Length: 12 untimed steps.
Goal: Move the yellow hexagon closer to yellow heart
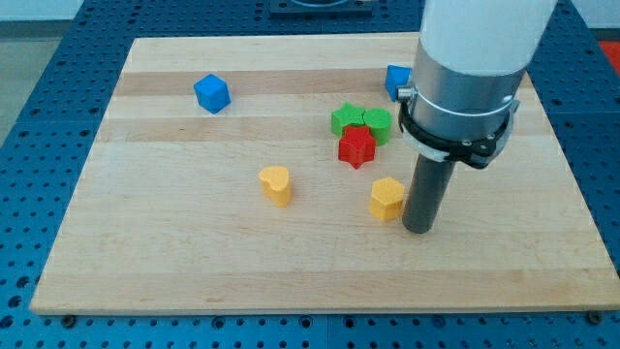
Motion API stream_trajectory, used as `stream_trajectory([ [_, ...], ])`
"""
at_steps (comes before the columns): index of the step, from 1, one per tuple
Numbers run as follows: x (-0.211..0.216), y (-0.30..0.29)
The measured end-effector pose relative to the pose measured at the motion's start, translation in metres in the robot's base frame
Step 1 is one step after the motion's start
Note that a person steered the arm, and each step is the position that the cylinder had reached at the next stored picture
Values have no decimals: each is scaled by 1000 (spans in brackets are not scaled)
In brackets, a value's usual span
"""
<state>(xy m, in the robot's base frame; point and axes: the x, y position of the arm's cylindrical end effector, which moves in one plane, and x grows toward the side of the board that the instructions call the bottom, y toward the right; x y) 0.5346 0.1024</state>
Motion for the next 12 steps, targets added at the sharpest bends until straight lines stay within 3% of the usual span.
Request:
stream_trajectory([
  [1, -20, 0],
  [6, -16, -2],
  [10, -49, -97],
  [12, -48, -55],
])
